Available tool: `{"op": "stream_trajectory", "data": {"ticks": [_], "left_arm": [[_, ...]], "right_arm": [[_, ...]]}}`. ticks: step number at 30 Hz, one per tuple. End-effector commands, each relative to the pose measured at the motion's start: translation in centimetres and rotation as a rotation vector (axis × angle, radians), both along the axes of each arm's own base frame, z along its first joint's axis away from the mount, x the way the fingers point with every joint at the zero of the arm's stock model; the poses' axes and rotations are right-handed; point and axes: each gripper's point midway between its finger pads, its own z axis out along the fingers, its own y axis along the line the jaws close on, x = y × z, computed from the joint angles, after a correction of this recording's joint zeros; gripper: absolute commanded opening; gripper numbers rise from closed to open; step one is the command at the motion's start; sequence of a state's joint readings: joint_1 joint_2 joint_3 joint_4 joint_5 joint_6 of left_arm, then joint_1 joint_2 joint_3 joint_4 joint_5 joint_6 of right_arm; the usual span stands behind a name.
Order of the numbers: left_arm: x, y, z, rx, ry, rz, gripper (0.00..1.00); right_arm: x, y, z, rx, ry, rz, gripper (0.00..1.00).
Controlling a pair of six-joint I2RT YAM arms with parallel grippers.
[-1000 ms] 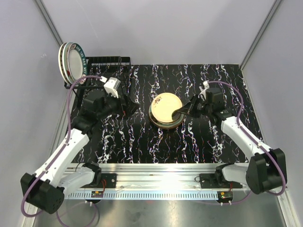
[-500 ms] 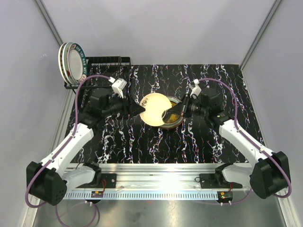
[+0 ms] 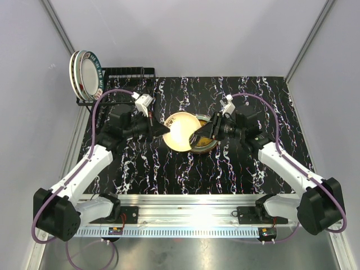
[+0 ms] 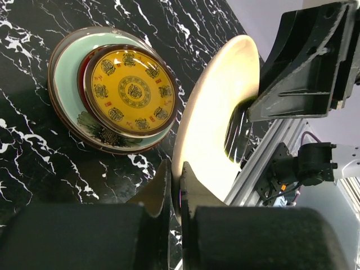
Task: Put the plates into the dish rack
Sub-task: Pass the plate from the right arm to the left
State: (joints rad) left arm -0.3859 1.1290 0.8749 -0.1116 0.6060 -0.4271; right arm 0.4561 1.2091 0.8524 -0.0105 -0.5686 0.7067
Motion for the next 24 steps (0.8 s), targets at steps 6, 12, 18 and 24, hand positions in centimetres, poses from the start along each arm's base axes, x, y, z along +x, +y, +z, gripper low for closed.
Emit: {"op": "stream_trajectory", "data": {"ticks": [6, 12, 18, 24], "left_arm": [[0.9, 1.3, 1.8, 0.073, -0.102, 0.06, 0.0], [2.1, 4.7, 6.1, 0.155, -0.23, 0.249, 0.0], [3.0, 10.1, 13.1, 0.249, -0.391, 0.516, 0.0], [4.3, 17.5, 19.6, 0.465, -0.517, 0.863, 0.0]], "right_arm": [[0.2, 0.3, 1.6, -0.011, -0.075, 0.012, 0.54], [-0.1, -0.8, 1.3, -0.064, -0.103, -0.016, 0.58], [-0.6, -1.8, 0.5, -0.111, -0.135, -0.033, 0.43], [-1.1, -2.4, -1.8, -0.164, -0.12, -0.027, 0.31]]}}
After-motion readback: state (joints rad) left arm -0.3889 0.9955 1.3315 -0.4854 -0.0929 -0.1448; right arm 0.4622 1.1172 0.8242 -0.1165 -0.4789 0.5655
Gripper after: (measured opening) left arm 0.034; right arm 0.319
